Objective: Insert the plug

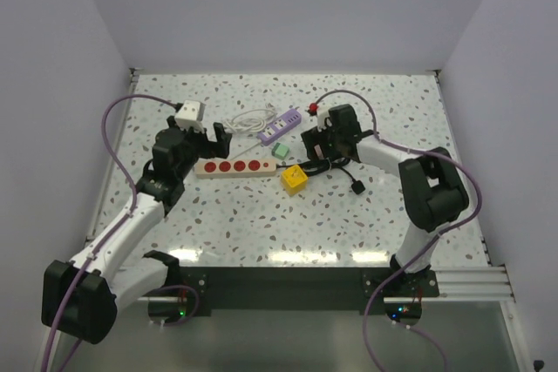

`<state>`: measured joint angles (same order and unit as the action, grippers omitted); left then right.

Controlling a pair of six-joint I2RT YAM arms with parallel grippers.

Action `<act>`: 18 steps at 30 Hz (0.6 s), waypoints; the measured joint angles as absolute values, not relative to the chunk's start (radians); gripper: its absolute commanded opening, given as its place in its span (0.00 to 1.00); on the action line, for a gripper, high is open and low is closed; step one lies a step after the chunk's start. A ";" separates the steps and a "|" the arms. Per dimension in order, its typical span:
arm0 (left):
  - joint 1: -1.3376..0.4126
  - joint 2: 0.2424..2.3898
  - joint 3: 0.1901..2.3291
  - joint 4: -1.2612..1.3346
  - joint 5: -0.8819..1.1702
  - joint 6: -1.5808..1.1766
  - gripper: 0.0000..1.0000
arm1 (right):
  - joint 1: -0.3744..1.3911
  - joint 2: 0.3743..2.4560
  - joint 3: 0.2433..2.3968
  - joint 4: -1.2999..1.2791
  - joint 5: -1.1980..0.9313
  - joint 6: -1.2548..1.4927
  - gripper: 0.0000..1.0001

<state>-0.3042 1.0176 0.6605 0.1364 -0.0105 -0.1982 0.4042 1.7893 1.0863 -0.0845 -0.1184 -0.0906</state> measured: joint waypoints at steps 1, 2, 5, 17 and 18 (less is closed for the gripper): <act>-0.304 1.019 0.661 0.136 -0.010 -0.199 1.00 | 0.407 1.792 1.089 -0.089 -0.113 -0.093 0.91; -0.304 1.020 0.661 0.136 -0.010 -0.198 1.00 | 0.411 1.795 1.093 -0.093 -0.110 -0.096 0.92; -0.304 1.024 0.664 0.134 -0.010 -0.198 1.00 | 0.417 1.808 1.117 -0.111 -0.084 -0.098 0.91; -0.304 1.035 0.666 0.133 -0.010 -0.199 1.00 | 0.419 1.894 1.207 -0.184 -0.043 -0.102 0.79; -0.304 1.037 0.666 0.133 -0.010 -0.199 1.00 | 0.419 1.900 1.216 -0.193 -0.044 -0.105 0.77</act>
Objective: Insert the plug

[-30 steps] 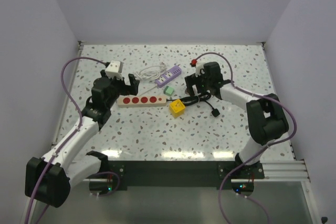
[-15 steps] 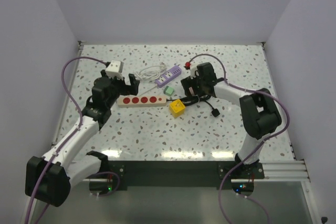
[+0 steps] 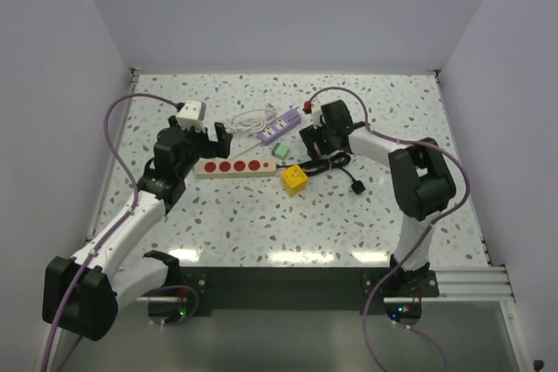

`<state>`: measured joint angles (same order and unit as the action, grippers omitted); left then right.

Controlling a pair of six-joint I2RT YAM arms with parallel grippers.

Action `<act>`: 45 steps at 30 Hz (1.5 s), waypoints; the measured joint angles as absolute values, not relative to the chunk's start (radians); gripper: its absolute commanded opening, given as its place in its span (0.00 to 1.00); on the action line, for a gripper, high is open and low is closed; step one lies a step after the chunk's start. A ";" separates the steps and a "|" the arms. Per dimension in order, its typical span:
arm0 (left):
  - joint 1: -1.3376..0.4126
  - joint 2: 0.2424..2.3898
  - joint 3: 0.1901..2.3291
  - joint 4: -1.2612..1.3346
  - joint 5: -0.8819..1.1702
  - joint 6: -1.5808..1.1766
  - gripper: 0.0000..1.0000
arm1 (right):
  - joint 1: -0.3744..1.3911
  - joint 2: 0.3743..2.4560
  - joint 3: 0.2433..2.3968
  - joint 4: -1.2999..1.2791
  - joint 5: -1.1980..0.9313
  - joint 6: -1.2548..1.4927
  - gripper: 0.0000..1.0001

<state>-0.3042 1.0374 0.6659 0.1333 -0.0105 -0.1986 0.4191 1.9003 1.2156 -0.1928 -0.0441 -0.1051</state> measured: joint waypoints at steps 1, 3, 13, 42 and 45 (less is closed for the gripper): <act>-0.304 1.040 0.666 0.133 -0.010 -0.199 1.00 | 0.419 1.908 1.225 -0.201 -0.044 -0.108 0.70; -0.304 1.045 0.668 0.133 -0.010 -0.199 1.00 | 0.419 1.925 1.245 -0.220 -0.047 -0.113 0.65; -0.304 1.049 0.680 0.133 -0.006 -0.199 1.00 | 0.419 1.946 1.269 -0.262 -0.060 -0.125 0.29; -0.349 1.139 0.663 0.388 0.486 -0.461 0.95 | 0.633 1.365 0.986 -0.123 -0.180 -0.224 0.00; -0.372 1.170 0.653 0.443 0.514 -0.508 0.94 | 0.663 1.350 0.981 -0.123 -0.187 -0.234 0.00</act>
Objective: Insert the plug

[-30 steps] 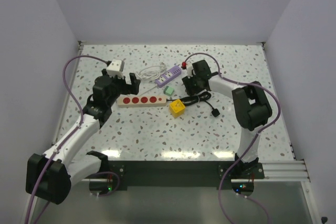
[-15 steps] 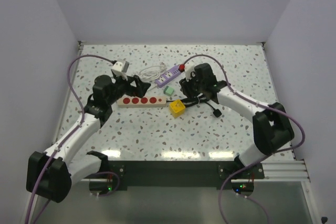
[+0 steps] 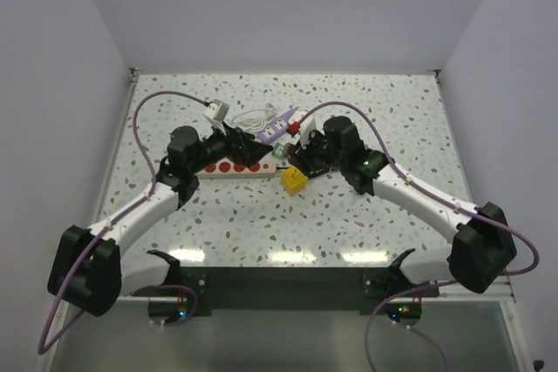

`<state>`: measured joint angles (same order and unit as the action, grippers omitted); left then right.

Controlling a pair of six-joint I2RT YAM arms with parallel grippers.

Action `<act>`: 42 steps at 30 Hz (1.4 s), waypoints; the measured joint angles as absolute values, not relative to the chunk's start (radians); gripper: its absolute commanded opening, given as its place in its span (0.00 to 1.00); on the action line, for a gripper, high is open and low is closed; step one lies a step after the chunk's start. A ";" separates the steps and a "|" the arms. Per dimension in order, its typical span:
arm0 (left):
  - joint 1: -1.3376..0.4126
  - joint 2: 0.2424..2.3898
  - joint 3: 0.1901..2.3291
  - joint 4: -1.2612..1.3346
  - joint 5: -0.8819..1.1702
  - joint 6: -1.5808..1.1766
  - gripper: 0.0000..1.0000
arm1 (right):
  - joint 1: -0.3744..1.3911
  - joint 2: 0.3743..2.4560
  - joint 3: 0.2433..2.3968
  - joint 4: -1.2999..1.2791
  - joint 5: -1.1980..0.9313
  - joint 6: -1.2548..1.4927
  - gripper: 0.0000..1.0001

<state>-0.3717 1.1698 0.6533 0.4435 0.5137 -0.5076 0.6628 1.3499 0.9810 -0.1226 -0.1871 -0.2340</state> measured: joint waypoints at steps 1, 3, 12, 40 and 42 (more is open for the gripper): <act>-0.382 1.183 0.651 0.459 0.522 -0.518 0.94 | 0.670 1.345 0.979 -0.122 -0.189 -0.237 0.00; -0.396 1.207 0.648 0.482 0.536 -0.542 0.95 | 0.682 1.335 0.973 -0.122 -0.198 -0.242 0.00; -0.428 1.258 0.637 0.564 0.566 -0.603 0.95 | 0.705 1.310 0.962 -0.120 -0.202 -0.253 0.00; -0.530 1.472 0.662 0.794 0.670 -0.746 0.19 | 0.735 1.229 0.910 -0.133 -0.195 -0.292 0.02; -0.530 1.477 0.663 0.801 0.674 -0.748 0.10 | 0.734 1.228 0.910 -0.135 -0.194 -0.292 0.06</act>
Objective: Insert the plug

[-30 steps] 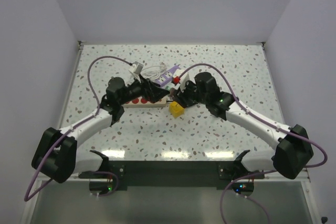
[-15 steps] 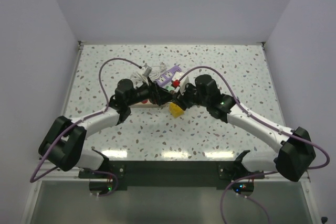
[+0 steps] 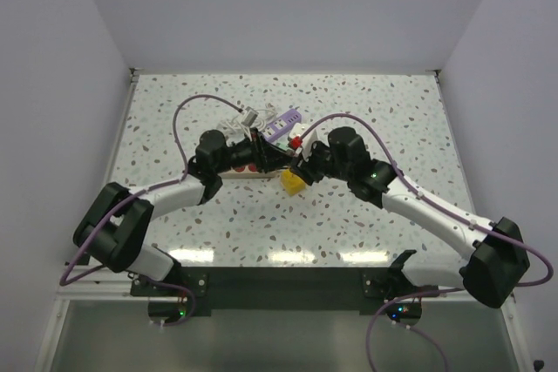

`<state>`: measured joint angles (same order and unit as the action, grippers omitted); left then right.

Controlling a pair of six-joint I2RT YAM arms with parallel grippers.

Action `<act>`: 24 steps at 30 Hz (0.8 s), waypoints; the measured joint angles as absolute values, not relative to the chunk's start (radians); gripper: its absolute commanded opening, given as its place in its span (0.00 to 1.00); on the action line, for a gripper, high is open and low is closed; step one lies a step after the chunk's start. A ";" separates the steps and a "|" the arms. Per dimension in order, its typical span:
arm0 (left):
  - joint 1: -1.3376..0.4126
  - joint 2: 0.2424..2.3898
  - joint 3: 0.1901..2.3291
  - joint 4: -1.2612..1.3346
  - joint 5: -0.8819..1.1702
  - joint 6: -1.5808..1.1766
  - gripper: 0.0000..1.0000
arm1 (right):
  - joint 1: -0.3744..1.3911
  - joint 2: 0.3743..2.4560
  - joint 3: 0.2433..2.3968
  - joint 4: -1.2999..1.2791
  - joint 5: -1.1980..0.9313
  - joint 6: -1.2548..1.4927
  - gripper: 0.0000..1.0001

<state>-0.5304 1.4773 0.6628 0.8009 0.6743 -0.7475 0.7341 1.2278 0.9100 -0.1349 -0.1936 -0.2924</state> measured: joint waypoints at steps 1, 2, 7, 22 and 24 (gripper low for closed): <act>-0.530 1.479 0.663 0.804 0.676 -0.749 0.00 | 0.734 1.228 0.910 -0.135 -0.193 -0.292 0.12; -0.530 1.480 0.663 0.807 0.677 -0.749 0.00 | 0.735 1.228 0.910 -0.136 -0.192 -0.292 0.15; -0.530 1.496 0.663 0.838 0.688 -0.759 0.00 | 0.735 1.225 0.910 -0.139 -0.181 -0.292 0.45; -0.493 1.351 0.739 0.662 0.673 -0.577 0.00 | 0.739 1.123 0.910 -0.172 -0.118 -0.274 0.86; -0.466 1.307 0.741 0.654 0.662 -0.556 0.00 | 0.739 1.092 0.910 -0.170 -0.120 -0.262 0.88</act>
